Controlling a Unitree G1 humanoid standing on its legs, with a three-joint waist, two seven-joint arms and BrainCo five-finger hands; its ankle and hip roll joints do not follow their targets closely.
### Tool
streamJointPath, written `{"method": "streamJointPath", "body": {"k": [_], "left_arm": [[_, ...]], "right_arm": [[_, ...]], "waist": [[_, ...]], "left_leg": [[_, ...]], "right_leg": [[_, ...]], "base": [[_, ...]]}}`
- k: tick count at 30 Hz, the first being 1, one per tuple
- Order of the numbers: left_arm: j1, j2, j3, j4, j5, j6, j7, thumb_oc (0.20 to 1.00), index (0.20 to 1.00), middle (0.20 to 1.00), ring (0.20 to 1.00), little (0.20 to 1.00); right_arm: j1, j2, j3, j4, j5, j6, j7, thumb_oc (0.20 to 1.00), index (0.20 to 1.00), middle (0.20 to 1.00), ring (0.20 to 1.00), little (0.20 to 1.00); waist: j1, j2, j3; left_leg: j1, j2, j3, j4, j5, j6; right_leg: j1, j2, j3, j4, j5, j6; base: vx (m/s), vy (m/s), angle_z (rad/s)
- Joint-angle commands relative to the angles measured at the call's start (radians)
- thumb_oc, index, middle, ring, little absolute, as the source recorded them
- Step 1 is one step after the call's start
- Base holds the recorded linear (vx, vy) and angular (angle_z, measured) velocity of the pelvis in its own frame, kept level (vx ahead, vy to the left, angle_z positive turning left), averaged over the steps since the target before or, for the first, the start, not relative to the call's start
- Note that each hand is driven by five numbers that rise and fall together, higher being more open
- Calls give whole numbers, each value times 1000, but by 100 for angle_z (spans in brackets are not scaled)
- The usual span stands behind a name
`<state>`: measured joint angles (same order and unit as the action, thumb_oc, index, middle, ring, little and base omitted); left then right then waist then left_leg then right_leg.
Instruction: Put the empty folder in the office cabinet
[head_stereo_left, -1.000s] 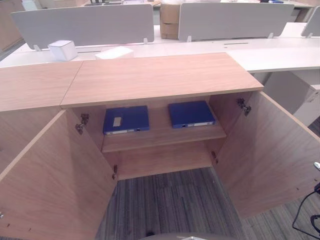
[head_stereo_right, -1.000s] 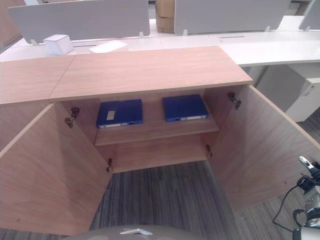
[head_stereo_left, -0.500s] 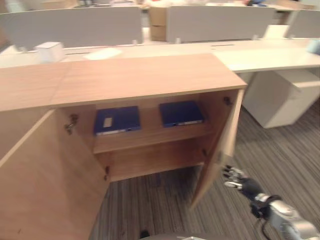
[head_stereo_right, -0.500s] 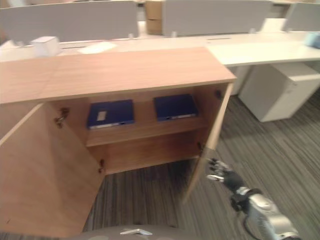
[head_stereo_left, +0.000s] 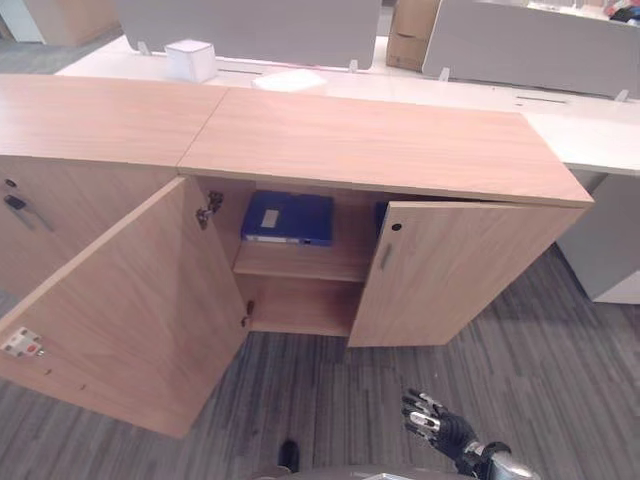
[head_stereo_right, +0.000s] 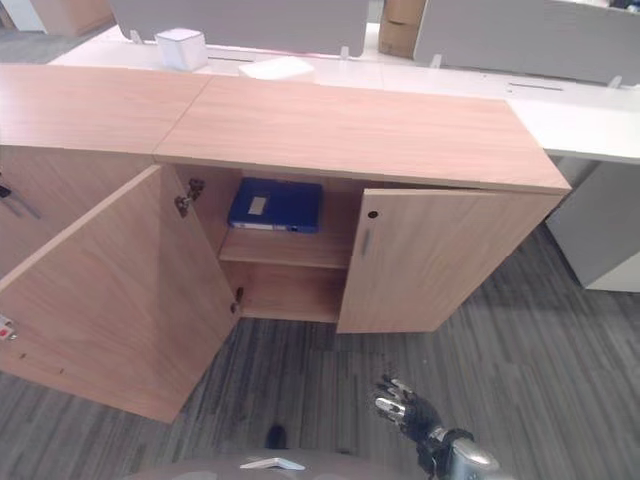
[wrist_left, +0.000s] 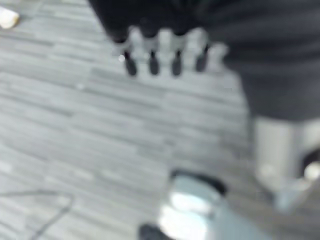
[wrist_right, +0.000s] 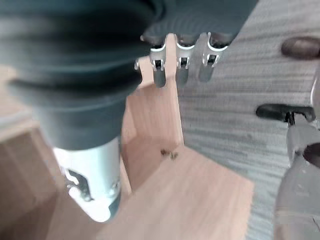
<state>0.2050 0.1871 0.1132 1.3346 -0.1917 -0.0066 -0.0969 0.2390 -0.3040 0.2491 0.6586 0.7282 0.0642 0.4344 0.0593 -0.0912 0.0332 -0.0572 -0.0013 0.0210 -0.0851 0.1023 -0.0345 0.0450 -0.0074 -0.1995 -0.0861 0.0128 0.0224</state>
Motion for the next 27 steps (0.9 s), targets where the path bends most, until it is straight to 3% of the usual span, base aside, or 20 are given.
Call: {"method": "streamJointPath", "body": {"k": [1, 2, 5, 7, 10, 14, 15, 19, 24, 25, 27], "left_arm": [[-59, 9, -33, 48, -57, -1, 23, 1000, 1000, 1000, 1000, 1000], [-89, 7, -49, 45, -81, 3, 39, 1000, 1000, 1000, 1000, 1000], [-132, 30, -36, 51, -134, 2, 74, 1000, 1000, 1000, 1000, 1000], [-145, 40, -28, 55, -144, 2, 85, 1000, 1000, 1000, 1000, 1000], [-179, 115, 51, 89, -190, 3, 144, 1000, 1000, 1000, 1000, 1000], [-178, 210, 133, 111, -221, 2, 166, 1000, 1000, 1000, 1000, 1000], [-140, 358, 203, 197, -185, 10, 171, 1000, 1000, 1000, 1000, 1000], [-95, 478, 316, 201, -187, 10, 186, 1000, 1000, 1000, 1000, 1000], [-52, 515, 376, 6, -285, -12, 190, 1000, 1000, 1000, 1000, 1000], [-33, 502, 368, -165, -301, -37, 216, 1000, 1000, 1000, 1000, 1000], [-23, 483, 363, -250, -300, -51, 233, 1000, 1000, 1000, 1000, 1000]], "right_arm": [[-48, 7, -25, 37, -20, -41, -127, 1000, 1000, 1000, 1000, 1000], [-86, 47, -81, 213, -65, -30, -199, 1000, 1000, 1000, 1000, 1000], [-138, 74, -166, 470, -131, -12, -278, 1000, 1000, 1000, 1000, 1000], [-154, 75, -190, 534, -154, -5, -296, 1000, 1000, 1000, 1000, 1000], [-194, 46, -296, 745, -239, 23, -356, 1000, 1000, 1000, 1000, 1000], [-201, 10, -358, 821, -259, 37, -375, 1000, 1000, 1000, 1000, 1000], [-199, -18, -398, 838, -221, 36, -371, 1000, 1000, 1000, 1000, 1000], [-177, -31, -432, 834, -184, 31, -393, 1000, 1000, 1000, 1000, 1000], [-164, -37, -446, 835, -179, 30, -391, 1000, 1000, 1000, 1000, 1000], [-160, -29, -441, 833, -186, 26, -388, 1000, 1000, 1000, 1000, 1000], [-157, -23, -437, 832, -193, 24, -386, 1000, 1000, 1000, 1000, 1000]], "waist": [[-2, 8, -11], [-4, 10, -11], [-4, 20, -10], [-5, 24, -7], [1, 55, 8], [8, 76, 10], [13, 85, 7], [12, 93, -6], [15, 108, -4], [16, 108, -5], [15, 106, -5]], "left_leg": [[55, 67, -30, -2, -88, -47], [55, 68, -41, -2, -86, -46], [51, 68, -69, -2, -77, -48], [48, 67, -79, -2, -74, -49], [17, 66, -135, -2, -40, -67], [-1, 66, -162, -2, -25, -78], [6, 69, -164, -2, -29, -87], [7, 71, -157, -2, -27, -86], [12, 76, -151, -2, -23, -84], [11, 76, -154, -2, -21, -82], [11, 75, -154, -2, -21, -82]], "right_leg": [[-22, -42, 28, 22, -22, 76], [-18, -40, 23, 30, -30, 71], [-13, -36, 4, 44, -43, 62], [-11, -36, -5, 47, -48, 59], [-7, -27, -59, 58, -71, 40], [-2, -21, -86, 51, -81, 34], [10, -15, -92, 47, -87, 33], [16, -8, -86, 41, -86, 33], [16, -3, -80, 44, -89, 34], [16, -1, -80, 44, -89, 33], [16, 0, -79, 43, -89, 33]], "base": [[0, -78, 14], [-4, -91, 10], [-9, -90, 9], [-22, -72, 32], [-61, -97, 39], [-23, -55, 43], [5, -60, 26], [6, -18, 7], [0, 0, 0], [0, 0, 0], [0, 0, 0]]}}
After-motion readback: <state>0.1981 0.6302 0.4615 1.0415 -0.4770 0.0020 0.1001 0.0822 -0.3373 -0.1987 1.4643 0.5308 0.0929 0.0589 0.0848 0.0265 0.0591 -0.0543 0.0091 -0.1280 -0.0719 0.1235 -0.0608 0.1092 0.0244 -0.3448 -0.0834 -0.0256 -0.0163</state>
